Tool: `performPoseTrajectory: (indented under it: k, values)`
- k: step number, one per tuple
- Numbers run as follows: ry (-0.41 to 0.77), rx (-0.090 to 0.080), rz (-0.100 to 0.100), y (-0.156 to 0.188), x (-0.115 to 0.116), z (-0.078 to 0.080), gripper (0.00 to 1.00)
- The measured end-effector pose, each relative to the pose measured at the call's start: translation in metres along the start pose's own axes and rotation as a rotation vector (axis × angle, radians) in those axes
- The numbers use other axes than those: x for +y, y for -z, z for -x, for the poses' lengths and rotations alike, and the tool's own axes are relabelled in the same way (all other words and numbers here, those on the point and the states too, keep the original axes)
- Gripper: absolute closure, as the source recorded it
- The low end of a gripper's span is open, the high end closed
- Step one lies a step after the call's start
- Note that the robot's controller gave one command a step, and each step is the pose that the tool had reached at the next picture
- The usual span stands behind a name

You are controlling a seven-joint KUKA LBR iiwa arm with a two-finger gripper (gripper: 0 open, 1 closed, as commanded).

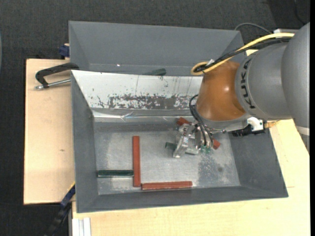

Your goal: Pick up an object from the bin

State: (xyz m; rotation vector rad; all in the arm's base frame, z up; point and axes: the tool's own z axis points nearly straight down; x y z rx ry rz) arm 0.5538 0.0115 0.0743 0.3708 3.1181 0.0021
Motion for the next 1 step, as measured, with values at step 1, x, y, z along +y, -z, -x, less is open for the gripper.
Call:
performPoseTrajectory:
  k: [1]
  values:
    - [0.0, -0.001, 0.001, 0.009, 0.0002, 0.0002, 1.0]
